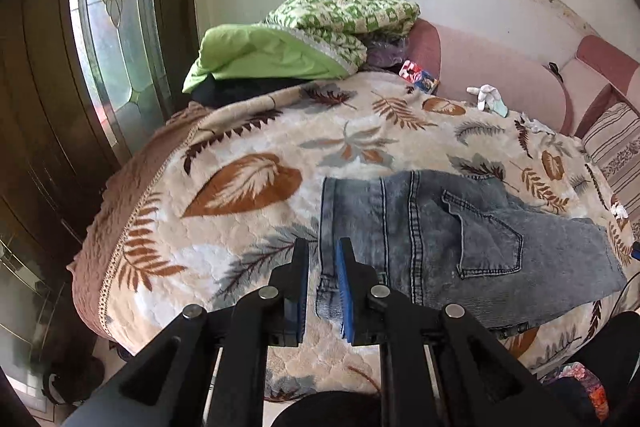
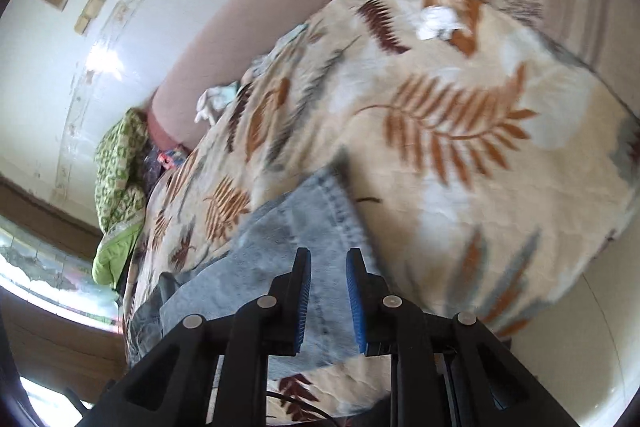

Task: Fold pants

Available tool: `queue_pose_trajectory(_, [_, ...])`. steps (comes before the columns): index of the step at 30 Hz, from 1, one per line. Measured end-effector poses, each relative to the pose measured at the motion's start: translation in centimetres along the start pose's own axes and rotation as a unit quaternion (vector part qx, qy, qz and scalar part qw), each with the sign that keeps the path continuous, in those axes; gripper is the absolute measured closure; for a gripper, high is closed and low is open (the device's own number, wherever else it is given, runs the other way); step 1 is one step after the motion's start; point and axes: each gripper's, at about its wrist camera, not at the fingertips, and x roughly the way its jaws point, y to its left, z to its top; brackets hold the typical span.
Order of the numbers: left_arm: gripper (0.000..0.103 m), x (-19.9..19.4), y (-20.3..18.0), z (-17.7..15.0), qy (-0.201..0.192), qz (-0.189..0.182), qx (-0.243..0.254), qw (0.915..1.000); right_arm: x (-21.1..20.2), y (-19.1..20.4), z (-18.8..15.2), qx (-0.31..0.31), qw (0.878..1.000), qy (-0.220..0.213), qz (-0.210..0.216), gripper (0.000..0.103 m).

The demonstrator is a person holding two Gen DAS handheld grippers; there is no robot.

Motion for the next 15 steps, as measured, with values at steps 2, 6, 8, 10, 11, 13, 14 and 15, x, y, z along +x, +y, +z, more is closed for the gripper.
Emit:
queue_pose_trajectory(2, [0.088,-0.7,-0.4,0.7,-0.011,-0.027,-0.003,0.9996,2.2,1.8,-0.2,-0.014,1.000,0.019,0.013,0.082])
queue_pose_trajectory(6, [0.081,0.7,-3.4,2.1,-0.002,-0.083,0.006,0.9965,7.0,5.5,-0.9,-0.029,0.996,0.073,0.047,0.082])
queue_pose_trajectory(8, [0.070,2.4,-5.7,2.4,0.016,-0.116,0.004,0.9932,9.2,7.0,-1.8,-0.043,0.994,0.090,0.049,0.082])
queue_pose_trajectory(10, [0.062,4.8,-8.2,2.4,0.044,-0.144,0.007,0.9887,10.8,7.6,-2.5,-0.055,0.992,0.104,0.035,0.082])
queue_pose_trajectory(11, [0.062,6.2,-9.3,2.3,0.061,-0.152,0.010,0.9865,11.4,7.6,-2.7,-0.056,0.992,0.107,0.025,0.082])
queue_pose_trajectory(13, [0.062,8.6,-11.4,1.8,0.096,-0.162,0.012,0.9820,12.2,7.2,-2.9,-0.061,0.992,0.106,0.003,0.081])
queue_pose_trajectory(14, [0.062,9.7,-12.3,1.4,0.113,-0.165,0.013,0.9797,12.7,7.0,-2.7,-0.061,0.992,0.108,-0.004,0.082])
queue_pose_trajectory(15, [0.062,10.7,-12.9,1.0,0.128,-0.165,0.014,0.9779,13.1,6.6,-2.6,-0.055,0.992,0.113,-0.005,0.084])
